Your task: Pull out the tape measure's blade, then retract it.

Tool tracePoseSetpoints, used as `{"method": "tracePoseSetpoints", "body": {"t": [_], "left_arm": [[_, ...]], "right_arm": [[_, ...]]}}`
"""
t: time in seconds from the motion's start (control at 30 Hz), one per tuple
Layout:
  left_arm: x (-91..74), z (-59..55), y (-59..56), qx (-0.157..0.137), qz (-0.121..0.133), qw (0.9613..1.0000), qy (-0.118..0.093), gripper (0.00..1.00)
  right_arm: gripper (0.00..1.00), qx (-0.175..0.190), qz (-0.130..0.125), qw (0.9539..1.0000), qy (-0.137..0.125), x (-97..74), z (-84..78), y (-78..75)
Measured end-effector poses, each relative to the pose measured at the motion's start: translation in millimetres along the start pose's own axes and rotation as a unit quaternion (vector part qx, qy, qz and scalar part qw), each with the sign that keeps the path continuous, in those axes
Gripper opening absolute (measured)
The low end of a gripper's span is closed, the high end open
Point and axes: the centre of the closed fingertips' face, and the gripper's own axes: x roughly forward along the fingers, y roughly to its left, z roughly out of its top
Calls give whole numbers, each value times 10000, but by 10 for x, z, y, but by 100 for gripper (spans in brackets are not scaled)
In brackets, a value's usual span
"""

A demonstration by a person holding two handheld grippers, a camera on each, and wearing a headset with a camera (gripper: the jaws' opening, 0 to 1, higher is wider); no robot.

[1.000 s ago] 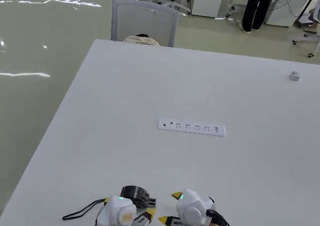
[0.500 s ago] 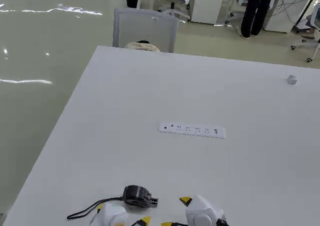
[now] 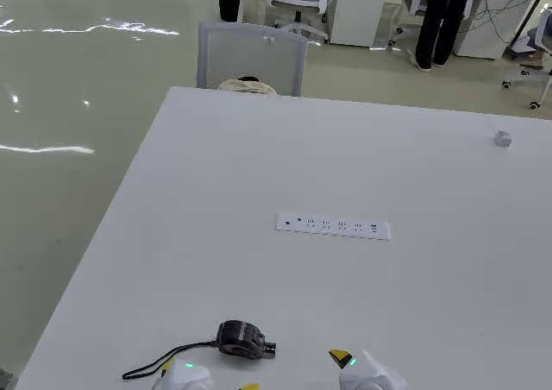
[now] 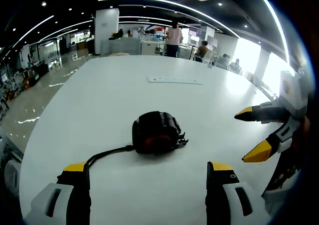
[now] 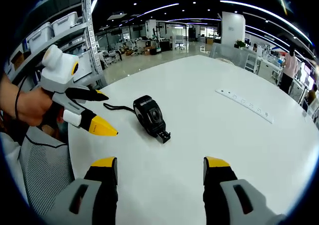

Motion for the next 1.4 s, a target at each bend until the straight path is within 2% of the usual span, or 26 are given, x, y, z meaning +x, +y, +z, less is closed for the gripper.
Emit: {"method": "tracePoseSetpoints", "body": {"t": [0.03,0.37,0.57,1.1,1.2,1.4], "left_arm": [[-15,-7,7,-10,-4,10000,-8,94],[-137,-30,-7,-26,-139,9999,-76,100],[-200,-32,-5,-76,-160,9998,-103,100],[-398,-44,52,-16,-240,9995,-197,100],[-449,-12,49,44,-248,9992,-308,100],[-507,2,52,-2,-257,9993,-284,100]], "right_arm": [[72,102,7,9999,-8,-32,-3,11],[79,319,-116,9994,2,-198,-69,44],[82,444,-202,9988,3,-315,-84,73],[90,700,-384,9967,178,-603,-263,116],[91,739,-394,9963,199,-645,-293,132],[93,809,-418,9957,196,-733,-304,159]]}}
